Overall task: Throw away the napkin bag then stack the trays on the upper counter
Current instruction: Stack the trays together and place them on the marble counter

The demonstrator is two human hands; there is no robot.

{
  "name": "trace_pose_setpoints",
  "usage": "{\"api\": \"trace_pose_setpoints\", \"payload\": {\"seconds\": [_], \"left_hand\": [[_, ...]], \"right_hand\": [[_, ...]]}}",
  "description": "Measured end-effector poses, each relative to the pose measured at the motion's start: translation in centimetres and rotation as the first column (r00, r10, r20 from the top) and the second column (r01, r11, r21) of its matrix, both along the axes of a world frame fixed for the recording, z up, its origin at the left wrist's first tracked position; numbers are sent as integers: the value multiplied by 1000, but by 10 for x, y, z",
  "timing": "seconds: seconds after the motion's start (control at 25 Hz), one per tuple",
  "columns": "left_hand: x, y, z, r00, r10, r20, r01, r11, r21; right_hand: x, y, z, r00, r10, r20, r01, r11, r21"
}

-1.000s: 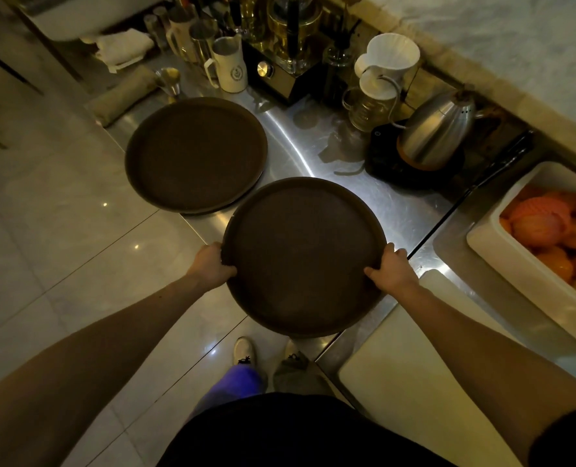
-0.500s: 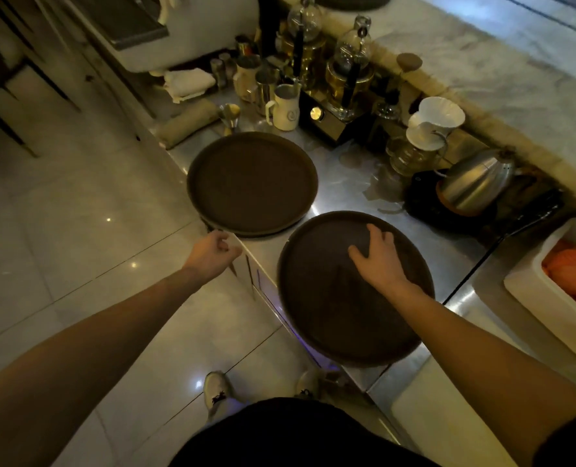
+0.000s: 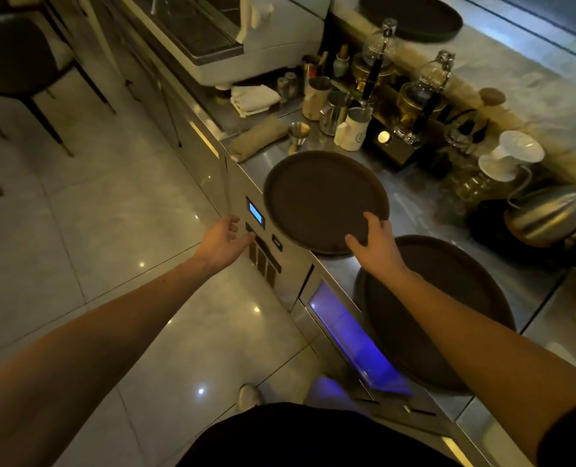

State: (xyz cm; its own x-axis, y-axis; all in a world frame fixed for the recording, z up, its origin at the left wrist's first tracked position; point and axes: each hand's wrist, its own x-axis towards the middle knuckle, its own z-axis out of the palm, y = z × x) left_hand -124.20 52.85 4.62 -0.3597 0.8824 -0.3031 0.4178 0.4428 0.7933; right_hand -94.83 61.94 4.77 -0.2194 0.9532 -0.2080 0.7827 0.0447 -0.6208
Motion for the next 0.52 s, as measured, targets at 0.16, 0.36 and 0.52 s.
{"api": "trace_pose_setpoints", "payload": {"seconds": [0.16, 0.36, 0.52], "left_hand": [[-20, 20, -9, 1000, 5, -2, -5, 1000, -17], [-22, 66, -17, 999, -13, -35, 10, 998, -67], [-27, 117, -25, 996, -54, -74, 46, 993, -109]], "right_hand": [[-19, 21, 1, 999, -17, 33, 17, 1000, -5], [-18, 62, -16, 989, -85, 119, 91, 995, -39], [1, 109, -37, 980, -127, 156, 141, 987, -82]]}}
